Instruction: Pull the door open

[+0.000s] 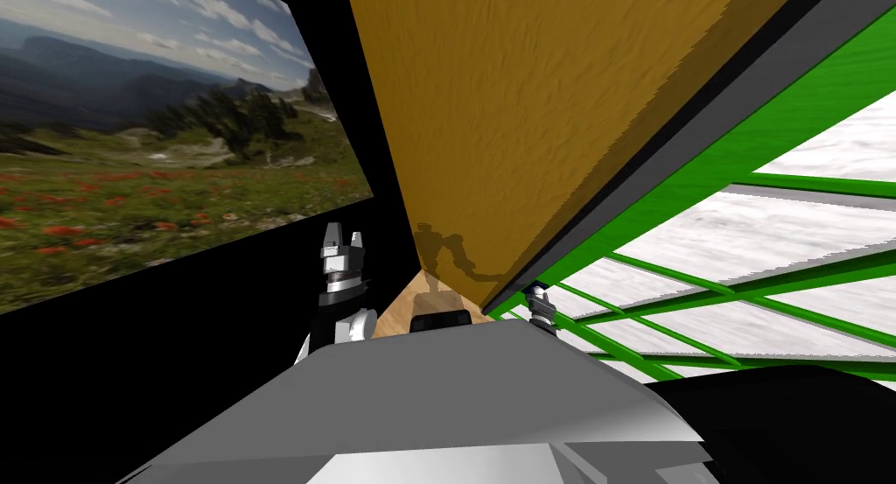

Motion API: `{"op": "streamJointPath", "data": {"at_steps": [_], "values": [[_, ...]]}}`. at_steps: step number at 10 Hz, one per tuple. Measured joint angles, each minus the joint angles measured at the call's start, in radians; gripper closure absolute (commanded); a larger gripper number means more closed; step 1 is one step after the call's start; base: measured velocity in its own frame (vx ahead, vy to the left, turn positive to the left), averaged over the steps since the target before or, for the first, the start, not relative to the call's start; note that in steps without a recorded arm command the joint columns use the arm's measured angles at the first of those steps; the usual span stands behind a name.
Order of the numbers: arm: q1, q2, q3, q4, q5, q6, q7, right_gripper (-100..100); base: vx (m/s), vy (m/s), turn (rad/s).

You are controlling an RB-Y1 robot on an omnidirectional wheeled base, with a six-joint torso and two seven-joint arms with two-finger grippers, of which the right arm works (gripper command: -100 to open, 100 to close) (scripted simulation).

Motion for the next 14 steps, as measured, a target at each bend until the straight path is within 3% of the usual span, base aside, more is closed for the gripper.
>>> {"op": "streamJointPath", "data": {"at_steps": [3,5,11,14], "values": [[0.000,0.000,0.001,0.000,0.000,0.000,0.000,100,-0.032,0.004,0.015],[0.002,-0.011,0.014,-0.010,0.009,-0.005,-0.011,100,-0.174,0.020,0.059],[0.046,-0.049,0.090,-0.060,0.052,-0.013,-0.064,100,-0.207,0.044,0.057],[0.049,-0.060,0.114,-0.060,0.068,-0.024,-0.083,100,-0.163,0.022,0.039]]}}
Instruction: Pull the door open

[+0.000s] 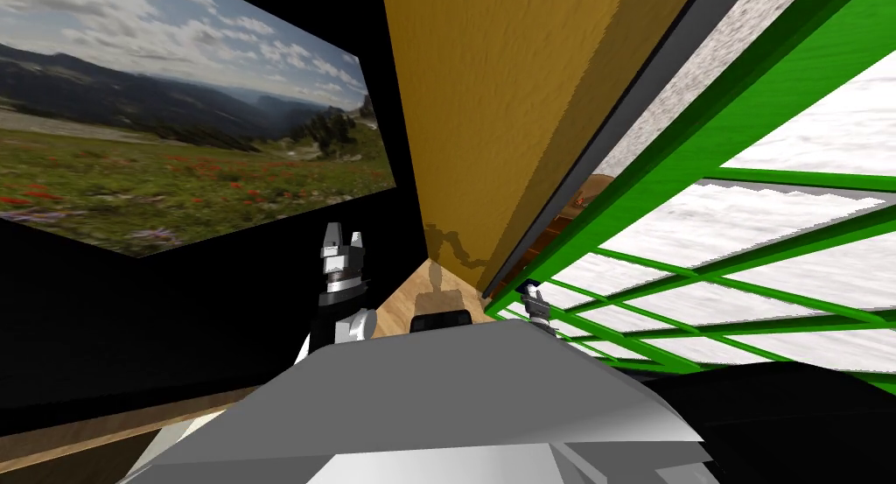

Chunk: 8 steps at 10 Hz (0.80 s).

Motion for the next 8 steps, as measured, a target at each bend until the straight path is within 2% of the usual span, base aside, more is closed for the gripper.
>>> {"op": "streamJointPath", "data": {"at_steps": [5,8], "values": [[0.035,-0.026,0.068,-0.036,0.047,-0.035,-0.029,100,-0.241,0.009,0.051],[0.046,-0.031,0.094,-0.043,0.065,-0.044,-0.036,100,-0.174,-0.014,0.047]]}}
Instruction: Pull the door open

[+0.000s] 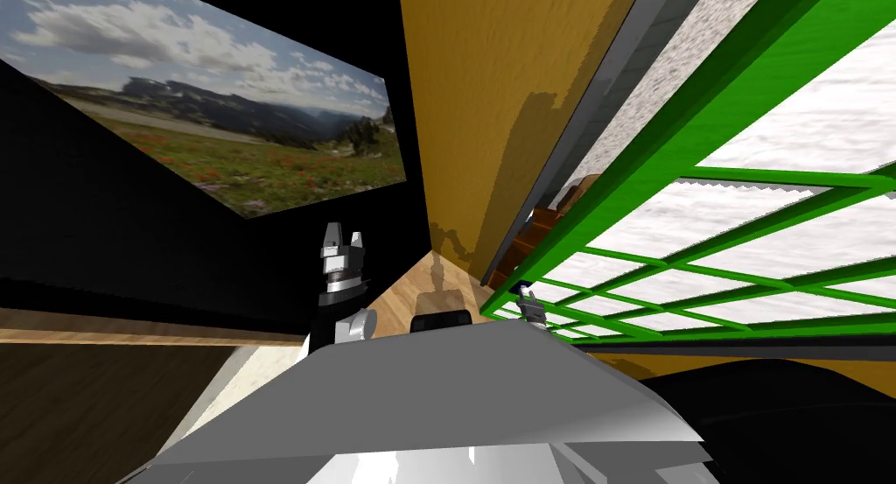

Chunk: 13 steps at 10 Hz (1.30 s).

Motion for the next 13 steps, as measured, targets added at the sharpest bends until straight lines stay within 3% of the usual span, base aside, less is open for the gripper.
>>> {"op": "streamJointPath", "data": {"at_steps": [5,8,13], "values": [[0.026,-0.021,0.065,-0.022,0.049,-0.045,-0.019,100,-0.217,-0.033,0.045],[0.024,-0.028,0.092,-0.009,0.069,-0.065,-0.034,100,-0.171,-0.031,0.080],[0.033,-0.052,0.142,0.011,0.106,-0.123,-0.064,100,-0.227,-0.023,0.072]]}}
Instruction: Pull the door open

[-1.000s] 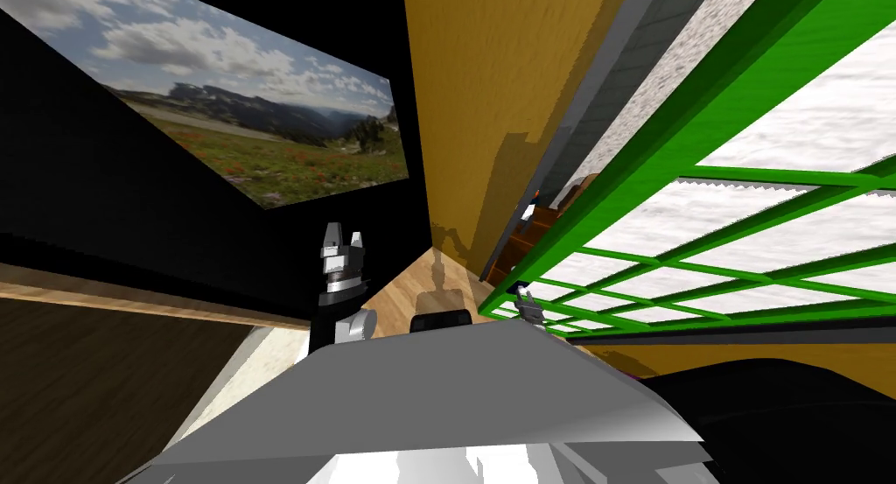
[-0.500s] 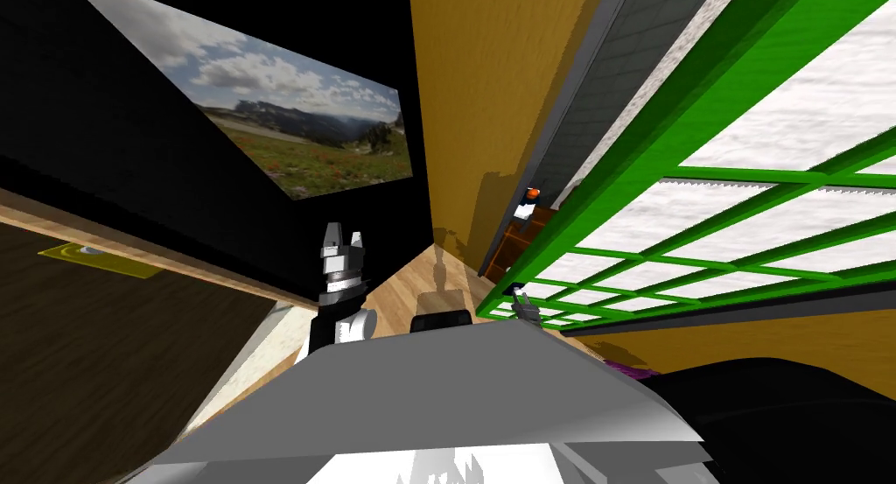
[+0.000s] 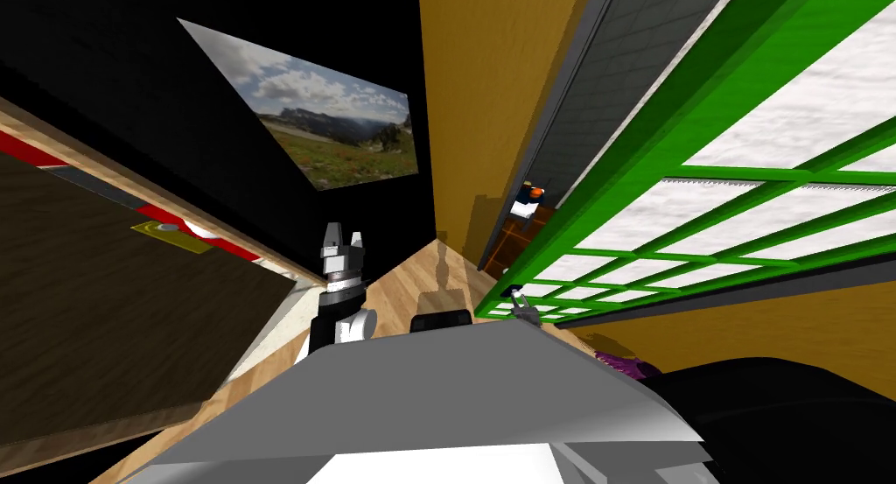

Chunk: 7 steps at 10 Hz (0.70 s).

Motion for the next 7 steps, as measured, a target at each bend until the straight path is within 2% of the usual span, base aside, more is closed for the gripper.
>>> {"op": "streamJointPath", "data": {"at_steps": [2,7], "values": [[0.004,-0.003,0.010,0.003,0.006,-0.006,-0.003,100,-0.108,-0.009,0.059],[-0.009,-0.020,0.031,0.038,0.019,-0.041,-0.032,100,-0.210,-0.037,0.133]]}}
